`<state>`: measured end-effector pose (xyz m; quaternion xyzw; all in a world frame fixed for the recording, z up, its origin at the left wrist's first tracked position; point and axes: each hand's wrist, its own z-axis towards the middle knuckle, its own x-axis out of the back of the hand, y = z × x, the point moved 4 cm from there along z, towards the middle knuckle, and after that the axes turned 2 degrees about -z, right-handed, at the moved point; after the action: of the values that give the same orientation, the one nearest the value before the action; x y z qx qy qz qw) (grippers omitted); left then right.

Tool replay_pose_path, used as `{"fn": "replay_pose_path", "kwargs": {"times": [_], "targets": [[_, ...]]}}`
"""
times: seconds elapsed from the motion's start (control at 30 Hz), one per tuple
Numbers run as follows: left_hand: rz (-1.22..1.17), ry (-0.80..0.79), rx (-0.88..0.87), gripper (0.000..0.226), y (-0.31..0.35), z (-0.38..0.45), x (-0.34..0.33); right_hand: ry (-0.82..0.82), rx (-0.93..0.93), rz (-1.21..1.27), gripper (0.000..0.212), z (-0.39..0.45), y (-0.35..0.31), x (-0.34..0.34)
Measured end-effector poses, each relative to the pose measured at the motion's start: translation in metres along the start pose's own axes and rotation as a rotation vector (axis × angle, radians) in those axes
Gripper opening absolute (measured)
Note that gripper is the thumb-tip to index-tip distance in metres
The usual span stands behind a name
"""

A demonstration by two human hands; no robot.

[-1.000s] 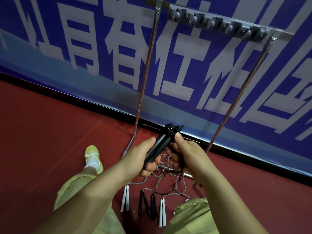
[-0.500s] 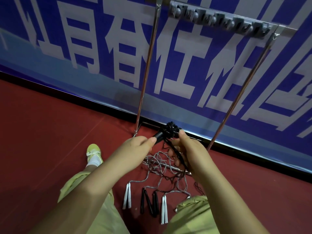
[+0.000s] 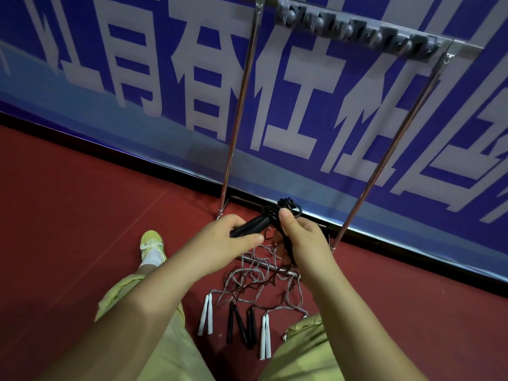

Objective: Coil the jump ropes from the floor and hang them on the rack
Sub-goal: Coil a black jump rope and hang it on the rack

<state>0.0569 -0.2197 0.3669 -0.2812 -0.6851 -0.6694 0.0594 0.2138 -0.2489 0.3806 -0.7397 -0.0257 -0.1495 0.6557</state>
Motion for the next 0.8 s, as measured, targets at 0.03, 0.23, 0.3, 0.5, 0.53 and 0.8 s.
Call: {"fn": "replay_pose_path", "kwargs": {"times": [0.03, 0.23, 0.3, 0.5, 0.53, 0.8], "targets": [[-0.1, -0.042, 0.014, 0.016, -0.001, 0.0, 0.001, -0.009, 0.008, 0.043, 0.041, 0.0, 0.001, 0.001], [-0.729, -0.493, 0.286, 0.063, 0.012, -0.018, -0.006, -0.138, 0.071, 0.246, 0.042, 0.002, 0.004, 0.002], [-0.871, -0.664, 0.343, 0.075, 0.014, -0.024, -0.014, -0.187, 0.114, 0.272, 0.05, 0.001, 0.002, 0.001], [-0.938, -0.644, 0.388, 0.062, 0.012, -0.024, -0.029, -0.248, 0.082, 0.188, 0.034, -0.002, 0.002, 0.005], [-0.883, -0.572, 0.37, 0.062, 0.008, -0.021, -0.03, -0.257, 0.054, 0.173, 0.032, -0.002, 0.004, 0.007], [-0.517, -0.193, 0.124, 0.052, 0.011, -0.014, -0.029, -0.224, -0.008, 0.175, 0.02, -0.001, 0.005, 0.014]]}}
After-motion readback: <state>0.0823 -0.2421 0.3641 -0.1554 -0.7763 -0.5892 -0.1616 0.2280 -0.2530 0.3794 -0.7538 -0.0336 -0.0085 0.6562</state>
